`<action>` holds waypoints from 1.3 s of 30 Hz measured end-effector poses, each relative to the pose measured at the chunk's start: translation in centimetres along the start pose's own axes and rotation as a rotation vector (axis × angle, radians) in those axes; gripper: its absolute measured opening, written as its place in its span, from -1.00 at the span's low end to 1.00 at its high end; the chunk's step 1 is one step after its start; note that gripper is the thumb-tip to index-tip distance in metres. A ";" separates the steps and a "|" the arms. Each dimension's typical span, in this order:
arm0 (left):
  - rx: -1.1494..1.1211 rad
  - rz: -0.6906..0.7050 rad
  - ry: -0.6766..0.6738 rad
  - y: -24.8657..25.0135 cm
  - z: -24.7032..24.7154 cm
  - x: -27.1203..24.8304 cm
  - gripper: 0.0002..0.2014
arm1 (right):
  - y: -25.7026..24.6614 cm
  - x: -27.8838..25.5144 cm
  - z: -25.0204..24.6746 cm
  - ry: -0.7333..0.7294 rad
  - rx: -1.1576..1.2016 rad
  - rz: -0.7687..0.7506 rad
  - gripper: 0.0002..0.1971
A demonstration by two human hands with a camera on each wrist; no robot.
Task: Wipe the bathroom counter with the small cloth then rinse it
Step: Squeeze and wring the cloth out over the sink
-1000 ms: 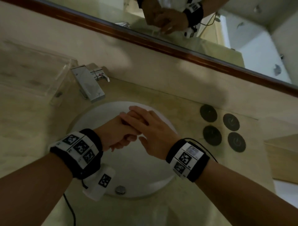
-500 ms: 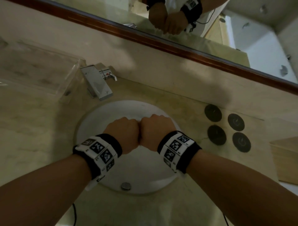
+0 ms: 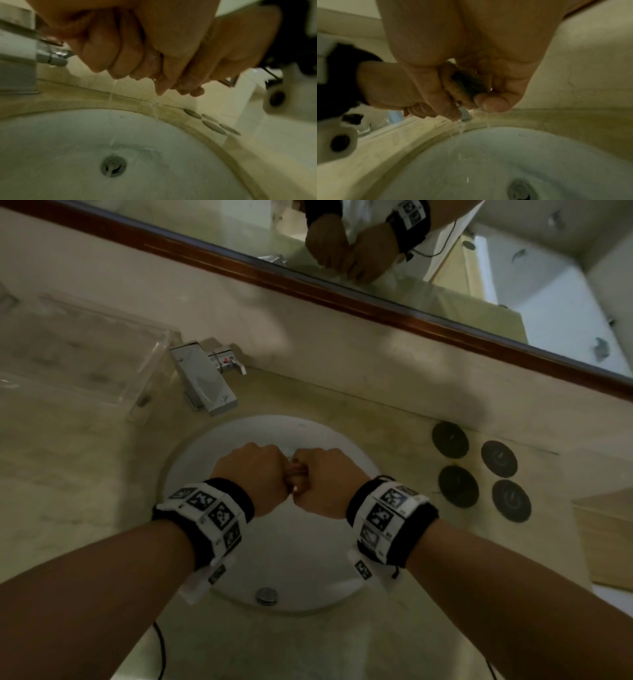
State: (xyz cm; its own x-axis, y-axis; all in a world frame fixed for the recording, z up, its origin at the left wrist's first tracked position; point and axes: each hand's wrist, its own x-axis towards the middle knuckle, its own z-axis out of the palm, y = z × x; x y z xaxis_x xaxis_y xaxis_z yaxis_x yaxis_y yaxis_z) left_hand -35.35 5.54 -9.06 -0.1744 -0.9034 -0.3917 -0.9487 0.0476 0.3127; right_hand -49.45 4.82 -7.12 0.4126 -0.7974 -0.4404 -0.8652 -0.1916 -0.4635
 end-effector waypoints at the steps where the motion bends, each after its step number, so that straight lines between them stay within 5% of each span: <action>1: -0.086 -0.024 -0.028 -0.4 -0.1 0.3 -0.69 | 0.2 -0.4 0.0 0.089 -0.034 -0.052 -0.71; 3: -0.254 -0.055 -0.083 -0.5 -0.4 0.5 -0.58 | 0.8 -1.0 -0.2 0.274 -0.119 -0.152 -0.35; 5: -0.473 -0.048 -0.137 -0.4 -1.0 0.5 -0.58 | 1.2 -1.6 -0.4 0.418 -0.255 -0.319 -0.20; 9: -0.786 0.020 -0.286 0.6 -2.7 -0.2 -0.70 | 2.3 -1.6 0.6 0.477 -0.520 -0.648 -0.37; 12: -0.828 0.129 -0.389 1.1 -3.7 -1.2 -0.58 | 2.5 -0.9 0.9 0.613 -0.551 -0.760 -0.54; 15: -0.754 0.190 -0.414 1.3 -4.2 -1.2 -0.67 | 2.0 -0.1 0.4 0.737 -0.589 -0.809 -0.63; 19: -0.346 0.241 -0.335 2.1 -3.7 -0.5 -0.75 | 0.6 0.2 -1.0 0.569 -0.544 -0.611 -0.79; 24: -0.185 0.040 -0.141 1.7 -1.9 0.8 -0.72 | -1.9 0.4 -2.1 0.204 -0.689 -0.186 -0.80; 29: 0.058 0.010 -0.040 1.0 -1.0 0.8 -0.69 | -2.4 1.5 -1.0 0.093 -0.489 0.014 -0.76; 32: 0.231 0.069 -0.048 0.9 -0.6 0.4 -0.83 | -2.9 1.8 -0.8 -0.131 -0.324 0.168 -0.94; 33: 0.281 0.098 -0.057 0.9 -0.7 0.2 -0.87 | -3.0 2.0 -0.9 -0.226 -0.270 0.216 -0.84; 36: 0.362 0.174 -0.054 0.8 -0.5 0.1 -0.81 | -3.0 2.6 -1.2 -0.415 -0.175 0.221 -0.84; 39: 0.396 0.212 0.017 0.7 -0.6 0.2 -0.83 | -2.2 2.7 -1.4 -0.410 -0.017 0.220 -0.77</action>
State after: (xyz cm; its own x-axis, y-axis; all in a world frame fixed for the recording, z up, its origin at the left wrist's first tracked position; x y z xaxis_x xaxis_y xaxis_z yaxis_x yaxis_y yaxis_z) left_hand -35.91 5.19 -8.39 -0.3749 -0.8626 -0.3397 -0.9208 0.3891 0.0281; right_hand -46.80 2.31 -6.23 0.2941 -0.5287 -0.7963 -0.9479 -0.0549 -0.3137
